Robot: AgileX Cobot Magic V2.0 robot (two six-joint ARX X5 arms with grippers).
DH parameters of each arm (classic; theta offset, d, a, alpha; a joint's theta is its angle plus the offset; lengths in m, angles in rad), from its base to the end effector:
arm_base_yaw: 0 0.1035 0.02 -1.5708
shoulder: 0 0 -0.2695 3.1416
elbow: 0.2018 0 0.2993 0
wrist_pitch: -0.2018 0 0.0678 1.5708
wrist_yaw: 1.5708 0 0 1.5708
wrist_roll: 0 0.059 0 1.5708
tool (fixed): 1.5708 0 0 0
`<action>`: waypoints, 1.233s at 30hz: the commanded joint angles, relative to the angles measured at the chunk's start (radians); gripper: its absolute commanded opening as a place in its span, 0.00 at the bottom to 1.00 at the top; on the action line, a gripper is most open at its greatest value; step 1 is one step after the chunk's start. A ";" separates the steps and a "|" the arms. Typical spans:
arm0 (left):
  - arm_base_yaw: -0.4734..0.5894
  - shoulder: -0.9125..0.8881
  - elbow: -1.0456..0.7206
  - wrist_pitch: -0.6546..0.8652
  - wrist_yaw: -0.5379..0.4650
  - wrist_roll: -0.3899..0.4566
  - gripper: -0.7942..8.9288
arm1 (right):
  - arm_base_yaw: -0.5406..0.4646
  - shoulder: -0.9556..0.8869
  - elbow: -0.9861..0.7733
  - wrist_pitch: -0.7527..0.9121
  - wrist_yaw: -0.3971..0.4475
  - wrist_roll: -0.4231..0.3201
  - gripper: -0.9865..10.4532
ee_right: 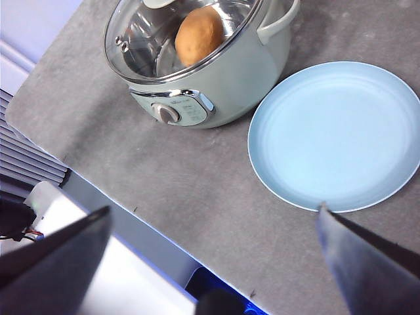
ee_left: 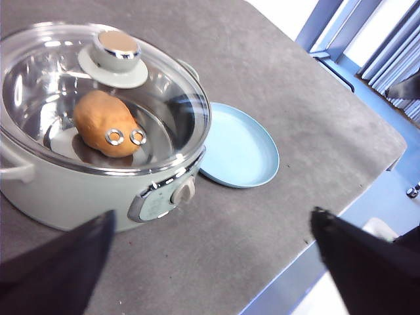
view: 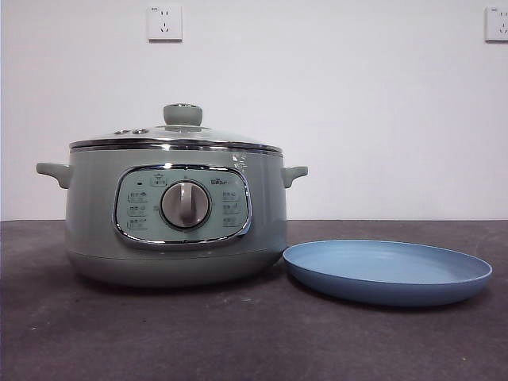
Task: Take the potato out from the steamer,put the potato on the plate,close the lid
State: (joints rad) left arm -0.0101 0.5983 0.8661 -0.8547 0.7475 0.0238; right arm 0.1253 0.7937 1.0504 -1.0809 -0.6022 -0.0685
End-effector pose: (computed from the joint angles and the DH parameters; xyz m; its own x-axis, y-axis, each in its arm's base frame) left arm 0.1563 -0.0417 0.3292 0.6038 -0.6859 -0.4061 0.5864 0.7273 -0.3565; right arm 0.1729 0.0555 0.3427 0.4845 0.6320 -0.6049 -0.5334 0.7615 0.3683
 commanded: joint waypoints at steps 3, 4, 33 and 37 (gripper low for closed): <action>-0.027 0.091 0.064 0.024 -0.041 -0.018 0.79 | 0.003 0.005 0.002 0.007 -0.001 0.008 0.66; -0.037 0.114 0.080 0.025 -0.049 -0.008 0.79 | 0.003 0.005 0.002 0.008 -0.002 0.008 0.66; -0.375 0.962 0.536 0.303 -0.458 0.133 0.79 | 0.010 0.024 0.002 0.014 -0.002 0.011 0.66; -0.385 1.017 0.536 0.317 -0.481 0.138 0.79 | 0.010 0.024 0.002 0.015 -0.001 0.011 0.66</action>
State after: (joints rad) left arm -0.3893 1.6093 1.4010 -0.5491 0.2703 0.1490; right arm 0.1318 0.8188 1.0508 -1.0725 -0.6025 -0.0635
